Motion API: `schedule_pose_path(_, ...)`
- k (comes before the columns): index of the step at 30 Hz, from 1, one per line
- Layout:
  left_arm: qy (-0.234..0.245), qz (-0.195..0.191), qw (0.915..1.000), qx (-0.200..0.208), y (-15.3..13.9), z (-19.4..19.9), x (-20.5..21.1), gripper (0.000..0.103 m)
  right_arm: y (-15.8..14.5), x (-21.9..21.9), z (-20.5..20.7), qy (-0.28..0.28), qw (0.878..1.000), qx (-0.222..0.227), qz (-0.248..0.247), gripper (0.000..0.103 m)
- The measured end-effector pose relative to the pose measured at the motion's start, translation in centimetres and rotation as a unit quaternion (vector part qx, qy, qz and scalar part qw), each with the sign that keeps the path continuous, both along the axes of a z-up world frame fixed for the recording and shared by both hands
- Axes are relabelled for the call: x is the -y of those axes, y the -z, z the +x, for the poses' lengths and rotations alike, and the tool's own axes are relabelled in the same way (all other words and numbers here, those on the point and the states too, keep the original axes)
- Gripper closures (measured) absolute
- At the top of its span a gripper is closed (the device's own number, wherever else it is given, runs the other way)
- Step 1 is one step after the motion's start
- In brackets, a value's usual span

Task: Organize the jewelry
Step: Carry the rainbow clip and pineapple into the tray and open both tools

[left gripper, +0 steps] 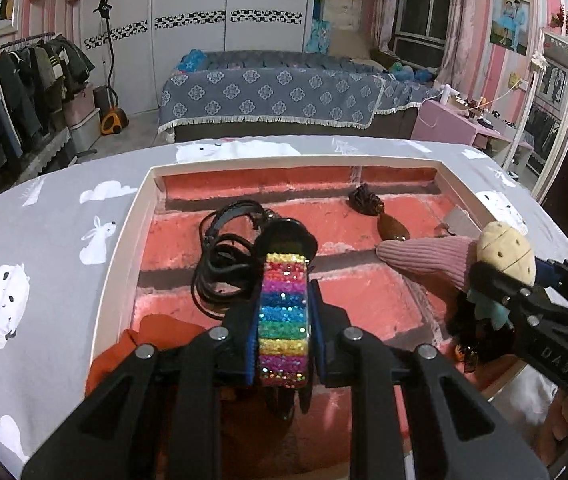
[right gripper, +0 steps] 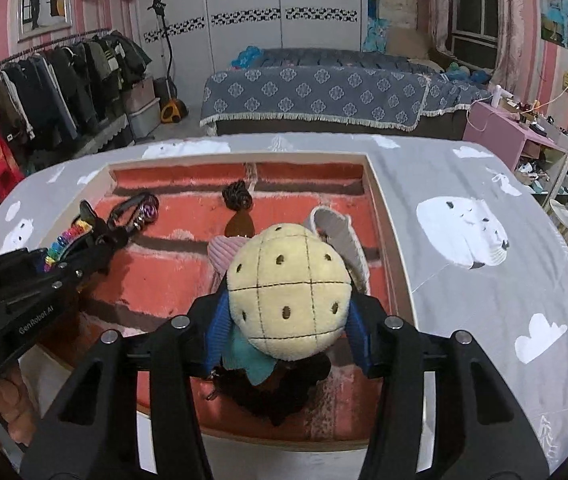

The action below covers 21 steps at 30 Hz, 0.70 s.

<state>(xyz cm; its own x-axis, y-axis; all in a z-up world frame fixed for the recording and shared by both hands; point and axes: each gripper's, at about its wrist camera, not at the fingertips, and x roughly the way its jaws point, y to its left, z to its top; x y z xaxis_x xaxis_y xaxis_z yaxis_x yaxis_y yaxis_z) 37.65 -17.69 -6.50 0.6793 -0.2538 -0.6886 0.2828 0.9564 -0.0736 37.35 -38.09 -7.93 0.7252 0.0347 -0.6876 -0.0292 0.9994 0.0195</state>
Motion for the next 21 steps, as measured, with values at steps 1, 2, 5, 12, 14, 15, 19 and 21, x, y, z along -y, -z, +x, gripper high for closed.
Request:
schedule_pose_path(1, -0.001, 0.0, 1.0, 0.0, 0.0, 0.0, 0.0, 0.081, 0.2, 0.0, 0.0, 0.0, 1.0, -0.002, -0.002, 0.052)
schedule_pose_path(2, -0.001, 0.002, 1.0, 0.0, 0.0, 0.0, -0.1, 0.081, 0.3, 0.0, 0.1, -0.001, 1.0, -0.005, -0.001, 0.052)
schedule_pose_path(5, 0.002, 0.0, 1.0, -0.004, 0.1, 0.0, -0.1, 0.076, 0.3, 0.0, 0.1, -0.001, 1.0, -0.005, -0.001, 0.051)
schedule_pose_path(12, -0.001, 0.009, 0.9999, 0.01, -0.3, -0.2, 0.0, 0.04, 0.0, 0.3, -0.1, -0.001, 1.0, -0.001, 0.004, 0.047)
schedule_pose_path(14, -0.002, 0.006, 0.9999, 0.008, -0.3, -0.2, -0.1, 0.04, -0.2, 0.6, -0.2, 0.001, 1.0, 0.001, 0.006, 0.047)
schedule_pose_path(15, -0.004, 0.002, 1.0, 0.008, -0.4, -0.2, -0.2, 0.04, -0.4, 0.6, -0.3, 0.003, 1.0, 0.003, 0.006, 0.046)
schedule_pose_path(19, -0.008, -0.006, 0.9997, 0.02, -1.7, -0.5, -0.7, 0.04, -1.3, 0.8, -0.9, 0.013, 1.0, 0.019, 0.002, 0.032)
schedule_pose_path(21, -0.009, -0.009, 0.9995, 0.029, -2.5, -0.8, -0.9, 0.04, -2.1, 1.0, -1.4, 0.019, 0.999, 0.034, -0.003, 0.031)
